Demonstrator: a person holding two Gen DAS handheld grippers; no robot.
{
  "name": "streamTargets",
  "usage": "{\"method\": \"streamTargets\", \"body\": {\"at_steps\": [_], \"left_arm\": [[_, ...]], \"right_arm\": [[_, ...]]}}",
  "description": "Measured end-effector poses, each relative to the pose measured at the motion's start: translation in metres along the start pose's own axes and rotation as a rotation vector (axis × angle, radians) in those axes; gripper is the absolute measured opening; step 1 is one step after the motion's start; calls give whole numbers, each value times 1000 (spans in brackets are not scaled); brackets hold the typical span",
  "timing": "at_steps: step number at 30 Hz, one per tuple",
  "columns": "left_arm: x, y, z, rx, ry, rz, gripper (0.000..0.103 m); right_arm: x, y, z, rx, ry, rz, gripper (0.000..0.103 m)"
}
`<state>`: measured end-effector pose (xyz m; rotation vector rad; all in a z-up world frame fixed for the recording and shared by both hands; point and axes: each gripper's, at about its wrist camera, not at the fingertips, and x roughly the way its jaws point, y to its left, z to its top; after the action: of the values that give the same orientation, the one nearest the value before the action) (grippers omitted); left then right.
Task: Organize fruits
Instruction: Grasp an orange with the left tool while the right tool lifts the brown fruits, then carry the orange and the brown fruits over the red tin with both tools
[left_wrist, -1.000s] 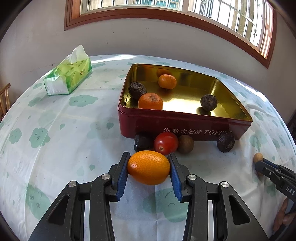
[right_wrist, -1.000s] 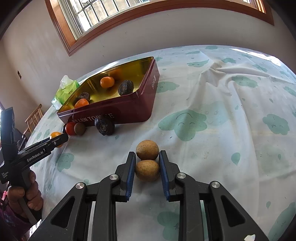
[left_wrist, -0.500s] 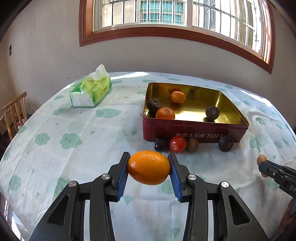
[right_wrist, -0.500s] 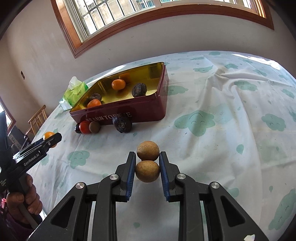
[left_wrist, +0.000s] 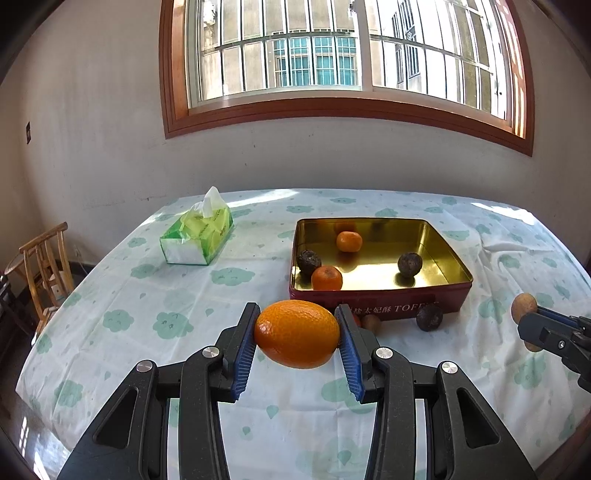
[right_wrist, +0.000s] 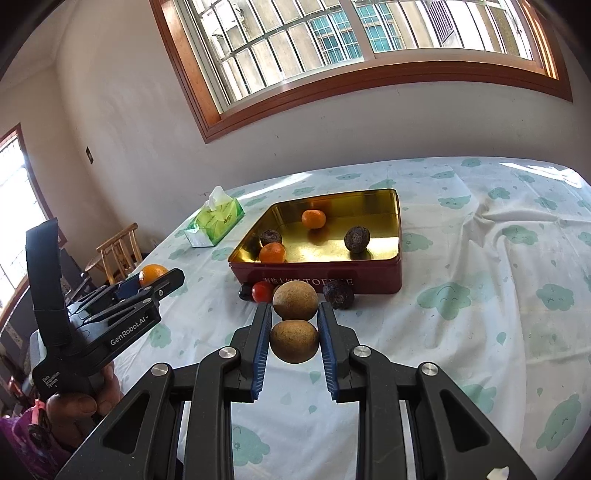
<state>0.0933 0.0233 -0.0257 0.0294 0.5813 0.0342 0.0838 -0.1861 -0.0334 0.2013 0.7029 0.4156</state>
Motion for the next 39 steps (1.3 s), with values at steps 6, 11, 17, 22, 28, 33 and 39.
{"method": "streamTargets", "body": {"at_steps": [6,11,17,22,28,33,39], "left_arm": [[-5,-2,5,2,-10,2,43],[-7,-2,7,5,-15,10,43],[-6,-1,8,4,-13,13,43],[-3,0,9,4,-2,13,43],[2,-2,8,12,8,17,43],[7,-4,7,20,18,20,43],[11,-4,8,27,21,26,43]], "right_arm": [[-8,7,7,-12,-26,15,24],[-10,8,8,-11,-33,23,24],[-10,8,8,-11,-33,24,24],[-10,8,8,-11,-33,23,24],[-8,12,11,-16,-36,25,24],[-6,13,13,-18,-37,31,24],[-4,10,18,-19,-41,34,24]]}}
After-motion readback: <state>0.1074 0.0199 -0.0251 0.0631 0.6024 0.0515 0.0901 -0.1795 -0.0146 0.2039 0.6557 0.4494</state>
